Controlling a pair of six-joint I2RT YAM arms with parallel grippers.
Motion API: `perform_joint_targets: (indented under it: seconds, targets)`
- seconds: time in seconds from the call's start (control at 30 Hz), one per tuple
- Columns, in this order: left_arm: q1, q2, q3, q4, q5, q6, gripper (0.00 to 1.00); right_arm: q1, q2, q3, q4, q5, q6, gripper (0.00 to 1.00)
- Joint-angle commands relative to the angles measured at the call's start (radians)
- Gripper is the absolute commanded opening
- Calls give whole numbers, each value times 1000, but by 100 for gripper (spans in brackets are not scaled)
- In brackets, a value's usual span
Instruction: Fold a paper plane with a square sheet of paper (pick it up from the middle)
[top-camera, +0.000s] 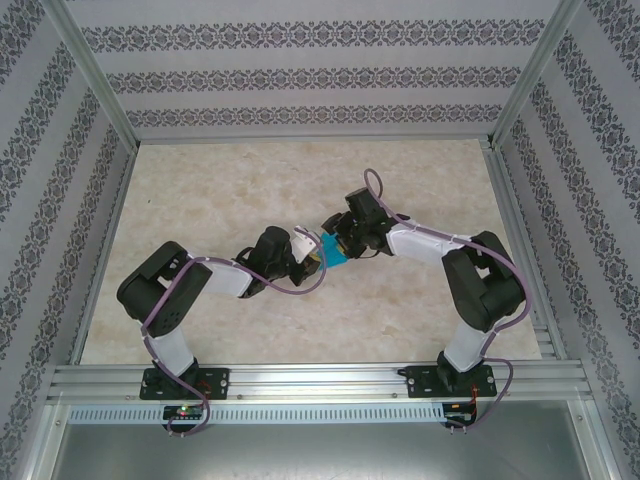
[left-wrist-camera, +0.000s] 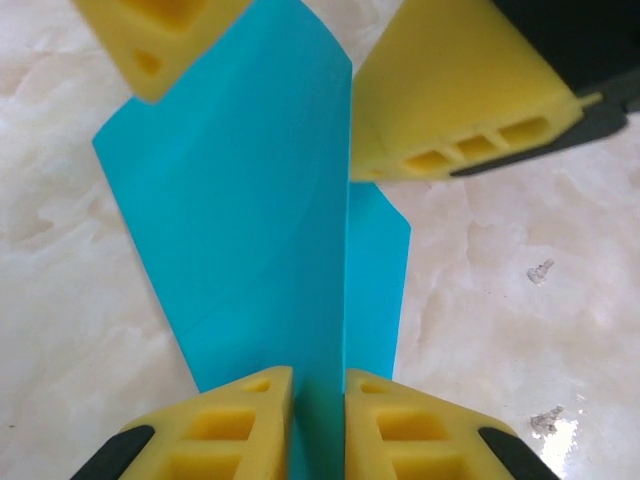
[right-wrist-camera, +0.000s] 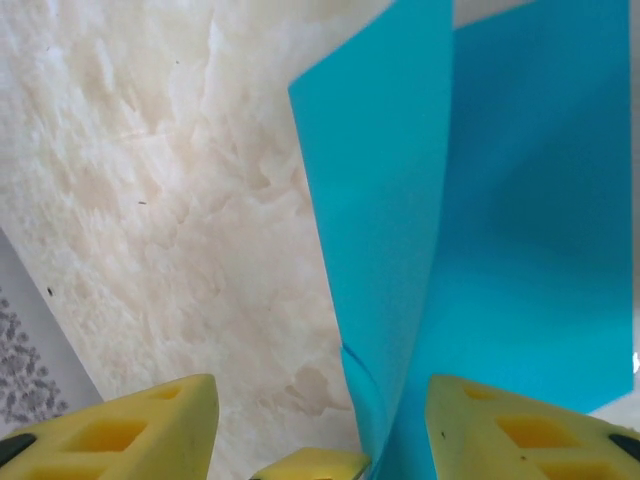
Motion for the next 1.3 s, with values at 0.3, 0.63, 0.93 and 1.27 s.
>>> perform_joint_targets:
  seconds: [0.3, 0.63, 0.93, 1.27]
  targets:
    - [10, 21, 49, -15, 121, -300, 16, -111, -191, -248, 222, -191, -400, 59]
    - [28, 47, 64, -13, 174, -484, 13, -103, -107, -265, 316, -290, -492, 53]
    - [31, 65, 48, 10, 171, -537, 13, -91, -22, -194, 273, -294, -546, 42]
    - [39, 95, 59, 9, 190, -575, 18, -90, 45, -162, 275, -296, -549, 42]
